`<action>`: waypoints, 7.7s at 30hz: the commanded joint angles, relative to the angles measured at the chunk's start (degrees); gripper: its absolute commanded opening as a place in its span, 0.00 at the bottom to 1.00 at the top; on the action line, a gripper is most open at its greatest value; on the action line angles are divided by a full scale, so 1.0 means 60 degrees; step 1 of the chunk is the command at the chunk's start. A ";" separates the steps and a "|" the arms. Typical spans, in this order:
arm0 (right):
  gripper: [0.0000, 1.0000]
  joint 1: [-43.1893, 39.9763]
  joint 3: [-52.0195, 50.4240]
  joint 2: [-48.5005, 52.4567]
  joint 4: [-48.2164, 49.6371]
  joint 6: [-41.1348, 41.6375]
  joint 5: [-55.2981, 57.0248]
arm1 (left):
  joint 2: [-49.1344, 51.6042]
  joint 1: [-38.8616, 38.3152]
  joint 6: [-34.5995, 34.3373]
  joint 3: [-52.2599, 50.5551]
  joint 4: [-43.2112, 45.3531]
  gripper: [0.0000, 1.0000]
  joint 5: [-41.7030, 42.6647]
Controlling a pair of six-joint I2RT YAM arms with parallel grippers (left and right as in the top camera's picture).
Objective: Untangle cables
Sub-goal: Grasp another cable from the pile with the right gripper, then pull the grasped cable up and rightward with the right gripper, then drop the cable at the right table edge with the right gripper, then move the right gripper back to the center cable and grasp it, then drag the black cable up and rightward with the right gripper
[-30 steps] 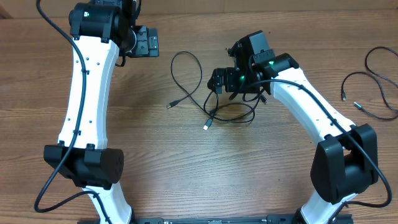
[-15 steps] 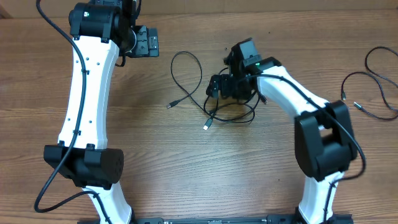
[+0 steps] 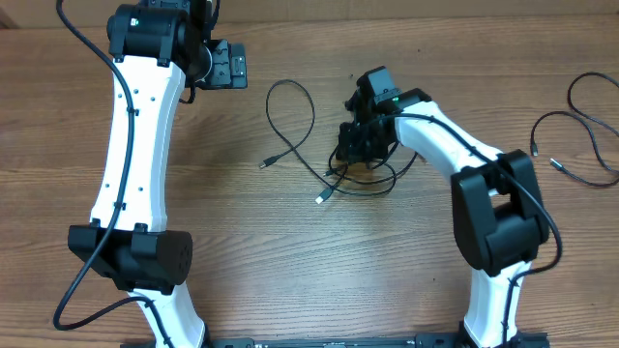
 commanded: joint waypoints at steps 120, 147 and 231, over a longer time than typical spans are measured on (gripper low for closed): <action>1.00 -0.4656 0.1800 -0.1825 -0.2167 -0.2860 -0.0284 | 0.0058 -0.0018 -0.0062 0.0025 0.0007 1.00 0.0113; 1.00 0.1169 0.1800 0.0452 -0.1151 -0.4758 -0.0222 | 0.0062 -0.0018 -0.0062 0.0025 0.0007 1.00 0.0113; 0.04 0.2743 0.1825 0.2670 0.1173 -0.5756 0.3508 | 0.0058 -0.0018 -0.0062 0.0025 0.0007 1.00 0.0113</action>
